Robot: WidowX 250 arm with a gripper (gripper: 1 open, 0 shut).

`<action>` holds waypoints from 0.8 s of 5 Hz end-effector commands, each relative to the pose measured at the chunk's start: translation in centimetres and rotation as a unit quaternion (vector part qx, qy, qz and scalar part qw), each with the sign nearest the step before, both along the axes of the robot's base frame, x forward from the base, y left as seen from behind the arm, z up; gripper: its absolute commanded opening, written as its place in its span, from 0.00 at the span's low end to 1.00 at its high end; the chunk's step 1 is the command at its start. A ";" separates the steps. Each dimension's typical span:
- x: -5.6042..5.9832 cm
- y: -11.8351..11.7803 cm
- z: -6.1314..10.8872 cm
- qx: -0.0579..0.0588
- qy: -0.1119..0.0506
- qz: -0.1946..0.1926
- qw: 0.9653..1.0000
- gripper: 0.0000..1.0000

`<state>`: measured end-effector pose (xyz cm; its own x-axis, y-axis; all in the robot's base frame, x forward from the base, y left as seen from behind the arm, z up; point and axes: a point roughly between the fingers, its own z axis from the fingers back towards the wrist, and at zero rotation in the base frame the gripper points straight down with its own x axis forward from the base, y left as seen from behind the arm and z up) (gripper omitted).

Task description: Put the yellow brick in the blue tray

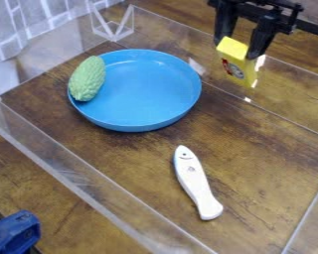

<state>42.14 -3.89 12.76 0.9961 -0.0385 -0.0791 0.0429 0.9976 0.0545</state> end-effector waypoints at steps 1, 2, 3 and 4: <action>0.0 0.7 6.4 -0.002 -0.069 -0.003 0.998 0.00; -1.3 1.0 5.8 0.000 -0.064 -0.011 0.998 0.00; -2.7 1.2 4.9 0.002 -0.059 -0.017 0.998 0.00; -3.9 1.6 4.7 0.004 -0.056 0.011 0.998 0.00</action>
